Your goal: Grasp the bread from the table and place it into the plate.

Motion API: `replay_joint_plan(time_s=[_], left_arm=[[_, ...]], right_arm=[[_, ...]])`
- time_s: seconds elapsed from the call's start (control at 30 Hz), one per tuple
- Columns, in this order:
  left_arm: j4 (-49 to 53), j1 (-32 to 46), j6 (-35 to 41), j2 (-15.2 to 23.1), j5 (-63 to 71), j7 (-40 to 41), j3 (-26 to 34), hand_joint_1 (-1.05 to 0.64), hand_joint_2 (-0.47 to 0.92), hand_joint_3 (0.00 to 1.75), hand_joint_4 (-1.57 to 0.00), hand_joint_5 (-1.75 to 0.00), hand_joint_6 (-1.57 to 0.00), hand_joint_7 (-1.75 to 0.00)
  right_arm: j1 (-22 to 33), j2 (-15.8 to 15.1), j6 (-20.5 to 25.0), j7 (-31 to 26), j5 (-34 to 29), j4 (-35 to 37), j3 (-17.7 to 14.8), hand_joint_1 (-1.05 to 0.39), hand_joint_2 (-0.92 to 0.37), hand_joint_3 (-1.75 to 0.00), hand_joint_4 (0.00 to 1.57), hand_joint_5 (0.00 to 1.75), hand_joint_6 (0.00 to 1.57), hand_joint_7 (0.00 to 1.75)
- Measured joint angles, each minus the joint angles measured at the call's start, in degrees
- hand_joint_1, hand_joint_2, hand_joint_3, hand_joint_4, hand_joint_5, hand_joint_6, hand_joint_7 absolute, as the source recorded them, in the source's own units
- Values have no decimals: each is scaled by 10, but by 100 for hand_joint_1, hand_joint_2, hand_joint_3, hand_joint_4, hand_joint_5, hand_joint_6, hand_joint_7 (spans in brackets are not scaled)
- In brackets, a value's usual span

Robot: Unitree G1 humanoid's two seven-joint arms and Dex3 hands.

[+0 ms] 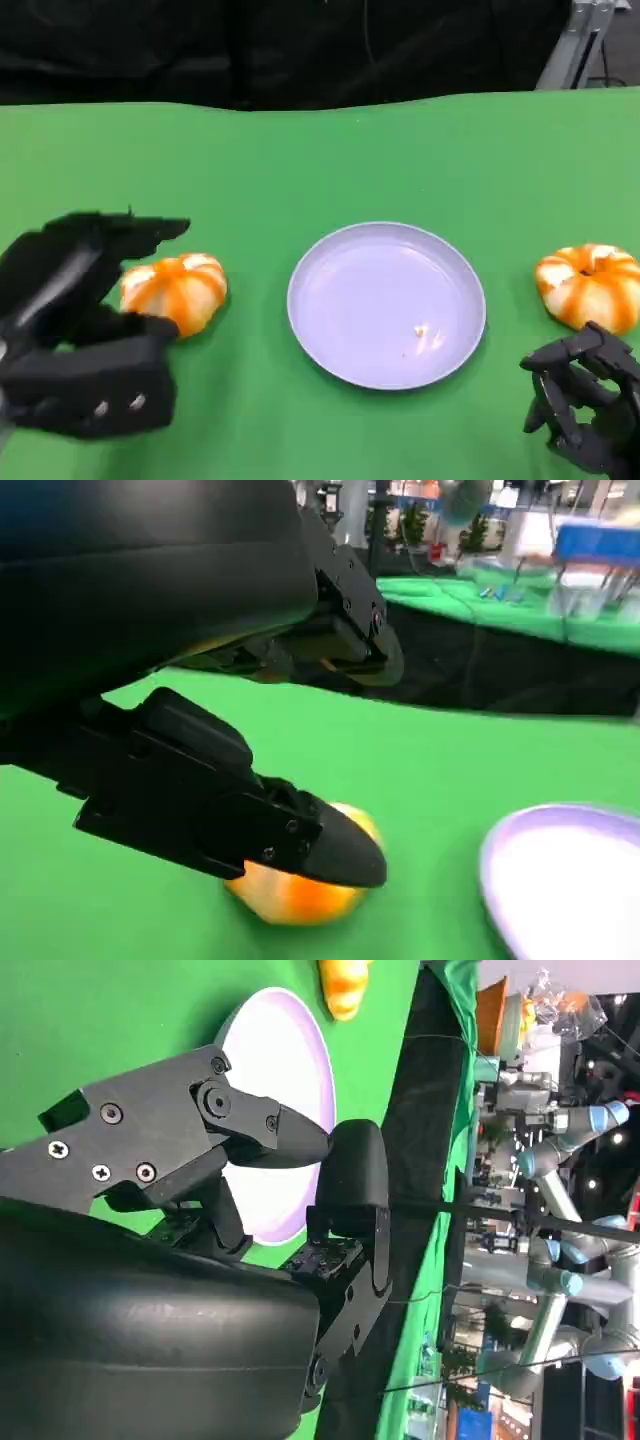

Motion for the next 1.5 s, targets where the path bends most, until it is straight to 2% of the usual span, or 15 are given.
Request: replay_joint_plan(time_s=[0.33,0.53,0.8,1.1,1.4,1.5], left_arm=[[145,-102,42,13,61,21,-113,-95,92,10,-46,-2,-53,0],[187,-133,64,13,41,-24,-142,-99,92,14,-45,-1,-51,0],[238,-166,81,12,25,-29,-174,-100,92,17,-42,0,-50,0],[328,-210,85,-17,23,-15,-206,-101,92,20,-41,0,-49,0],[418,-243,75,-44,24,51,-241,-102,92,21,-42,-1,-50,-1],[440,-249,73,-53,24,75,-247,-90,92,18,-45,-2,-52,-1]], right_arm=[[5,0,3,-5,-1,-8,3,-17,-81,-68,82,163,81,134],[7,0,3,-9,-2,-14,5,-17,-80,-70,82,163,80,136],[17,0,13,-15,-3,-28,11,-17,-79,-70,82,164,80,136],[19,0,15,-13,-1,-30,14,-17,-78,-73,83,162,81,134],[24,0,18,-13,-1,-41,16,-17,-78,-72,83,163,81,135],[25,0,19,-14,-2,-45,17,-16,-79,-72,82,164,79,138]])
